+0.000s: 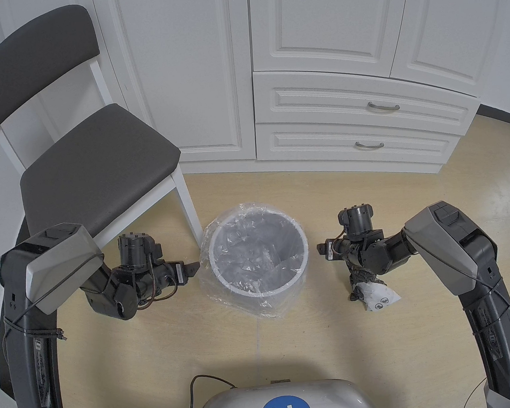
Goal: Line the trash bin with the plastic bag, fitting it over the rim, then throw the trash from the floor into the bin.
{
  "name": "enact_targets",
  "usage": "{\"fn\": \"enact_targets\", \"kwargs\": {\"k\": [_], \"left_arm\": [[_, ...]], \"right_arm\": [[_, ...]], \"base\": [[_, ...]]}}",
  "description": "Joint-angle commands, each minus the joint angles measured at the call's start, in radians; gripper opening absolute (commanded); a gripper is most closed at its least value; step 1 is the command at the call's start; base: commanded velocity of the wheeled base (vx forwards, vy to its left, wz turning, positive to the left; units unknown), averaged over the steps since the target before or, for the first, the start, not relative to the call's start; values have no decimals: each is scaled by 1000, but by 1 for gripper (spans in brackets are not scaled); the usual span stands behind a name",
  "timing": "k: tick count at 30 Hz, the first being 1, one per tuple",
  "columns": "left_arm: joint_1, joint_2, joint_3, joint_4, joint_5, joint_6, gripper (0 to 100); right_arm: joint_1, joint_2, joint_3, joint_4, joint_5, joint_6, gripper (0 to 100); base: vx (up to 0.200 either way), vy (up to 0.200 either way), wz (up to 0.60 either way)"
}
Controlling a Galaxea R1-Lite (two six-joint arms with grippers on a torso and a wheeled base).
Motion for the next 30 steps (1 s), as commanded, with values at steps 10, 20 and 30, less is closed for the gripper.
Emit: {"fn": "enact_targets", "kwargs": {"k": [10,20,30], "left_arm": [[-67,222,-421,145,210,-107,100],[-67,265,-513,216,221,-126,100],[-69,191,-376,197,206,-119,100]], "right_arm": [[52,229,-284,-63,-68,171,100],[68,209,-283,-106,-57,189,100],[112,65,-22,-110,15,183,100]], "base": [[0,0,0],[0,0,0],[0,0,0]]}}
